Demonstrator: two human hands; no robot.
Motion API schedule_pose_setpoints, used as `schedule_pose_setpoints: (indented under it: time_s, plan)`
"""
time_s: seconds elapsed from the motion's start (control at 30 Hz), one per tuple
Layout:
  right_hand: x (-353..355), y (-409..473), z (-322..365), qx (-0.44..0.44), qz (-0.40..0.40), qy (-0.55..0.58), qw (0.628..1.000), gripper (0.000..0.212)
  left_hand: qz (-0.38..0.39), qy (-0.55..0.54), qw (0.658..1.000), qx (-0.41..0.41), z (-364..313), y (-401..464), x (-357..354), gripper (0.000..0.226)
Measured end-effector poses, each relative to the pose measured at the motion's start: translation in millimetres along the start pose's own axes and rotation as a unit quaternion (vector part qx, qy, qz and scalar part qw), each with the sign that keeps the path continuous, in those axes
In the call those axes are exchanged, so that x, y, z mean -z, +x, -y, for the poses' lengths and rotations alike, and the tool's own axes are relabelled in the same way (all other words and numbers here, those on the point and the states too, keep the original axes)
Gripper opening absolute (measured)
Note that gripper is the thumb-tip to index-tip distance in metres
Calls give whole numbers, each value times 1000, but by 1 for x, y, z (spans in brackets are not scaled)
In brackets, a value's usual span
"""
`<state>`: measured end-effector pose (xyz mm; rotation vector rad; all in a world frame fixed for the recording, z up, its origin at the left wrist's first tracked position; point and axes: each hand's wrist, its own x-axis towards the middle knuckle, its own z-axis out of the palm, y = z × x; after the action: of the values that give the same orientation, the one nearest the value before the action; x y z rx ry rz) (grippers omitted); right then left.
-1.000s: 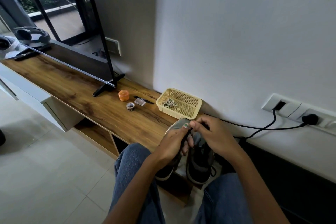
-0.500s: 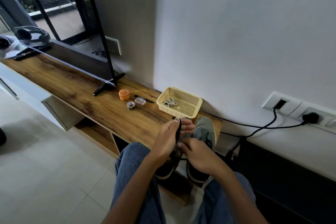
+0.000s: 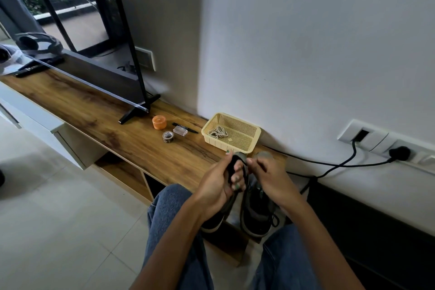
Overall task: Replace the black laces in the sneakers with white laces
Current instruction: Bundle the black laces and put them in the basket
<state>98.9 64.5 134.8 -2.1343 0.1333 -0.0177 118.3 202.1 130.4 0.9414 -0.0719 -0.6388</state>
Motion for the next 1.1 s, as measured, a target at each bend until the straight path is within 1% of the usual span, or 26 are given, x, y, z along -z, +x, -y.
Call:
schedule_pose_setpoints:
  time_s: [0.07, 0.1, 0.13, 0.23, 0.33, 0.4, 0.47, 0.57, 0.63, 0.7, 0.8, 0.9, 1.0, 1.1]
  plan:
    - [-10, -4, -5, -7, 45, 7, 999, 35, -1, -101, 995, -19, -1, 3, 0, 36]
    - [-13, -7, -6, -10, 70, -7, 997, 34, -12, -118, 993, -30, -1, 5, 2, 34]
    - [-16, -11, -6, -10, 92, -28, 995, 33, -30, -110, 993, -41, -1, 7, 3, 33]
    - [-21, -17, -6, -16, 144, -88, 985, 32, -66, -14, 995, -76, 2, 14, 6, 35]
    - [-19, -20, 4, -5, 182, -113, 977, 29, -85, 142, 982, -93, 6, 13, 10, 38]
    - [-13, -21, 15, 11, 175, -114, 978, 27, -77, 233, 965, -95, 10, 10, 13, 39]
    - [-5, -19, 25, 30, 143, -118, 982, 25, -63, 311, 944, -94, 11, 4, 13, 40]
    - [9, -16, 33, 38, 105, -134, 985, 24, -38, 350, 932, -86, 8, -4, 6, 48]
    - [16, -14, 35, 37, 84, -117, 989, 22, -32, 365, 929, -57, 5, -8, 1, 58]
    - [21, -10, 34, 33, 51, -85, 994, 18, -17, 341, 940, -14, 5, -10, -1, 62]
    - [24, -3, 26, 31, 9, -25, 999, 14, 0, 278, 960, 29, 5, -10, -1, 61]
    - [20, -2, 20, 13, -28, 46, 998, 14, 29, 140, 988, 57, 5, -10, -2, 55]
    - [9, -5, 13, -19, -52, 98, 994, 15, 32, 44, 996, 71, 5, -9, -4, 54]
    - [-3, -11, 6, -44, -41, 128, 990, 12, 24, -26, 998, 60, 6, -6, -3, 48]
